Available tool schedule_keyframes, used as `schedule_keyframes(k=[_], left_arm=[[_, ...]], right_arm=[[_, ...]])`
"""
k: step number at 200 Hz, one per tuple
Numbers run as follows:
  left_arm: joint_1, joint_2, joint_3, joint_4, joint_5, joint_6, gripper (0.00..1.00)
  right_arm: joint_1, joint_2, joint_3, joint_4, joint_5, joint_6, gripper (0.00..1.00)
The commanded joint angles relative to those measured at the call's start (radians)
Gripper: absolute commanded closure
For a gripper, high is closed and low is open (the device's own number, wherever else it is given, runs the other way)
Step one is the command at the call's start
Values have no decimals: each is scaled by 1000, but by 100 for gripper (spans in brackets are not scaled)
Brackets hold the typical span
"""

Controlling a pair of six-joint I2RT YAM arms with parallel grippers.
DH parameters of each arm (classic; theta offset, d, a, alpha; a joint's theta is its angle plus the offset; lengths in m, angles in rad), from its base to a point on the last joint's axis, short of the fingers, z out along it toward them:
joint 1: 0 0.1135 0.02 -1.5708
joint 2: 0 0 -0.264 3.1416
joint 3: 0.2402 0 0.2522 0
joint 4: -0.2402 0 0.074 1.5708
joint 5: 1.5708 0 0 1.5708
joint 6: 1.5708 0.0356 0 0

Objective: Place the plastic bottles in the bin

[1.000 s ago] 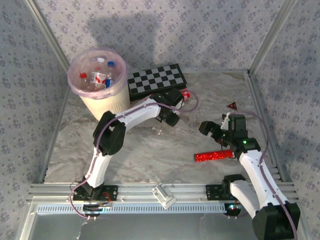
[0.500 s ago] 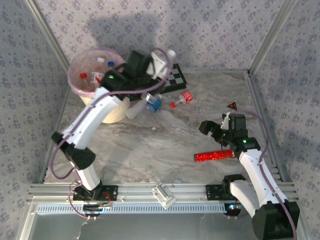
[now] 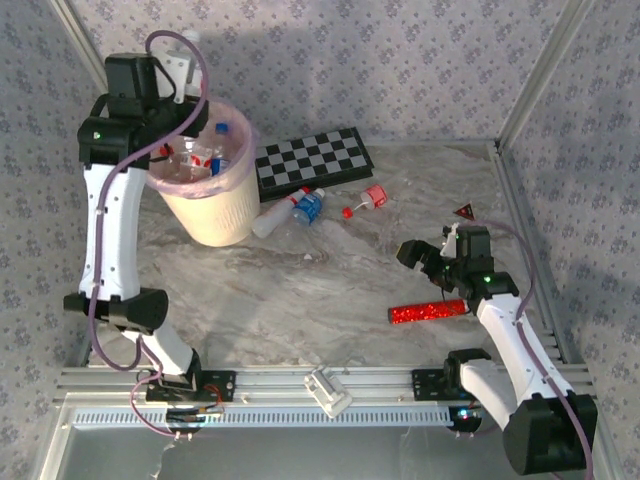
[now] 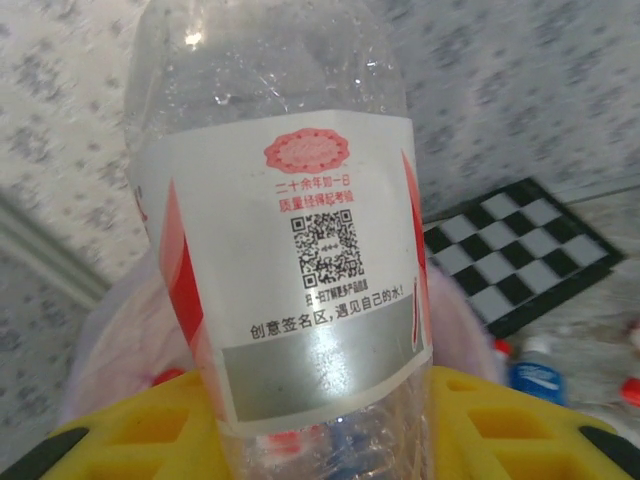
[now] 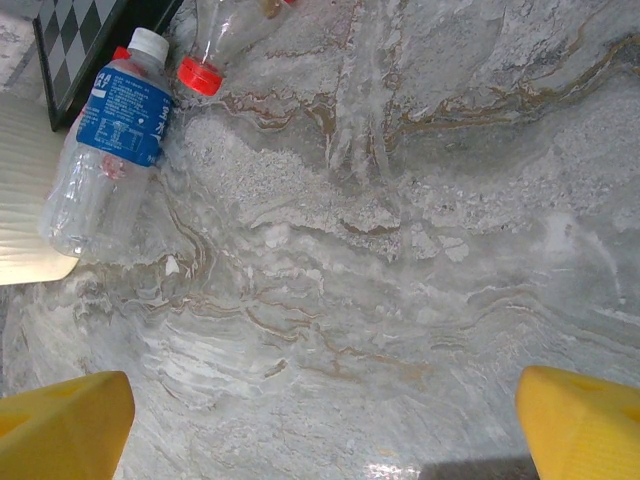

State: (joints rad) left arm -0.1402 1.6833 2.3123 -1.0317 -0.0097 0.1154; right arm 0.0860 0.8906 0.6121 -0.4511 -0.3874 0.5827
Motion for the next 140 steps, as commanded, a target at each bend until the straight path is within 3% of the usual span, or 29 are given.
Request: schedule_keyframes(k=[1, 55, 80, 88, 118, 140], left_arm=[[22, 34, -69, -14, 56, 50, 84], [37, -15, -314, 125, 221, -19, 82], [39, -17, -392, 116, 170, -11, 78], [42, -19, -406, 115, 166, -12, 72], [45, -31, -369, 107, 176, -17, 36], [47, -21, -269, 73, 166, -21, 22]], right_arm=[[-9, 4, -8, 12, -20, -18, 0], [-13, 1, -14, 2, -27, -27, 0], [-18, -2, -17, -2, -29, -32, 0], [-20, 0, -17, -2, -31, -33, 0], [-22, 9, -10, 3, -40, -31, 0], [-24, 18, -6, 13, -46, -25, 0]])
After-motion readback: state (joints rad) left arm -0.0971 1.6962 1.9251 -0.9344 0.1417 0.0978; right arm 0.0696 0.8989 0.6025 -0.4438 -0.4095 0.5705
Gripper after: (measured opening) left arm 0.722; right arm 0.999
